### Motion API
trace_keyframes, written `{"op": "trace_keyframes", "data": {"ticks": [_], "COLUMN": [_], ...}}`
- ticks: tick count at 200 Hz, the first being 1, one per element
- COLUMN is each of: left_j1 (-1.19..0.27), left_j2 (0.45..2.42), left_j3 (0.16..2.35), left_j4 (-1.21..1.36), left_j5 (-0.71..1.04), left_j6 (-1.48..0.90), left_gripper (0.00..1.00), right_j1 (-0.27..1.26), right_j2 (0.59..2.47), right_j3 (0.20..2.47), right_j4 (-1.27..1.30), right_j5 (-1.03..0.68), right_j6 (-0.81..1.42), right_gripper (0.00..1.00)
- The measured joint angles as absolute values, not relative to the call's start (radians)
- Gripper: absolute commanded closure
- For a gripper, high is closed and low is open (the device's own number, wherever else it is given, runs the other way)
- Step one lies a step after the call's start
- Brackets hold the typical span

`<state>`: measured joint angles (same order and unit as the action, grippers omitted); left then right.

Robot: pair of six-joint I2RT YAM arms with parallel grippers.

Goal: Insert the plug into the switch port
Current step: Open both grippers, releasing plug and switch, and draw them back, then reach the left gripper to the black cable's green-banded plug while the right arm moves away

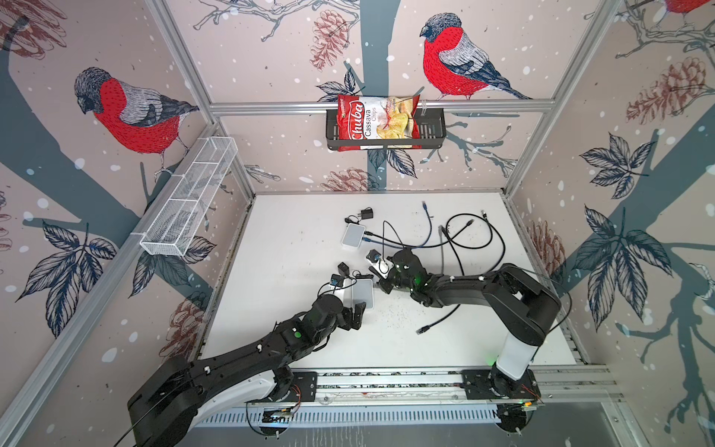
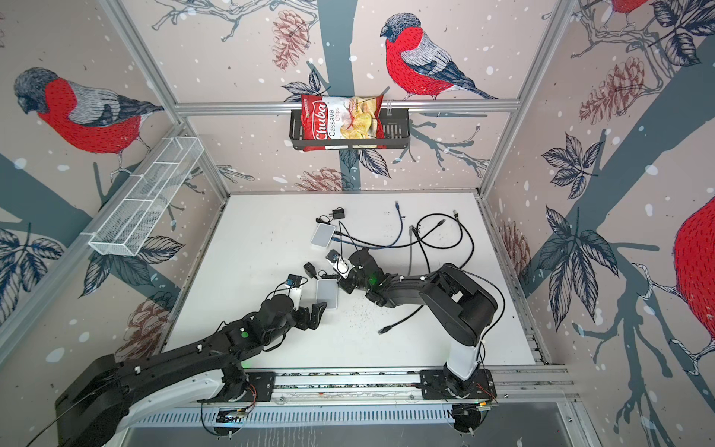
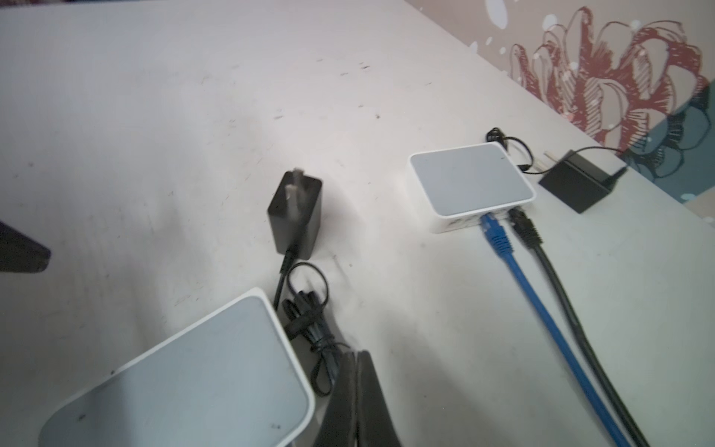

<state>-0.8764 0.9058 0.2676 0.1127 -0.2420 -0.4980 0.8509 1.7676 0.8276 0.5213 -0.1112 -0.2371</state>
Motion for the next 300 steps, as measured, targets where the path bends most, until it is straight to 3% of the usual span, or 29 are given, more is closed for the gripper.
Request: {"op": "trace_keyframes", "data": {"ticks": [75,126,136,138,141,144,181,216,269,300], "left_j1": [-0.816,-0.808,-0.808,-0.808,-0.808,-0.808,-0.838,-0.966,-1.1,-1.11], "left_j2": [0.927,1.013,1.034,1.039,1.047,1.054,1.155,1.327,1.635,1.812], "left_j3": [0.313,0.41,0.435,0.44,0.448,0.456,0.569,0.709,0.944,1.172], "left_j4": [0.047,0.039,0.039,0.039,0.04,0.04,0.037,0.036,-0.001,-0.05], "left_j5": [-0.263,-0.24,-0.234,-0.231,-0.224,-0.211,-0.134,-0.099,-0.076,-0.092], "left_j6": [-0.545,-0.501,-0.473,-0.462,-0.45,-0.439,-0.32,-0.218,-0.13,-0.111], "left_gripper": [0.02,0.02,0.02,0.02,0.02,0.02,0.02,0.03,0.1,0.16], "right_j1": [0.782,0.756,0.757,0.757,0.757,0.757,0.738,0.679,0.503,0.394], "right_j2": [1.621,1.402,1.369,1.362,1.352,1.344,1.256,1.184,1.181,1.194], "right_j3": [0.786,0.727,0.736,0.738,0.741,0.743,0.747,0.755,0.87,0.889], "right_j4": [0.382,0.327,0.303,0.296,0.285,0.277,0.202,0.176,0.01,-0.083], "right_j5": [-0.178,-0.146,-0.121,-0.115,-0.105,-0.096,0.091,0.271,0.269,0.226], "right_j6": [-0.016,0.074,0.066,0.062,0.052,0.05,0.001,0.03,0.123,0.177], "right_gripper": [0.87,0.67,0.53,0.42,0.08,0.0,0.01,0.01,0.0,0.07]}}
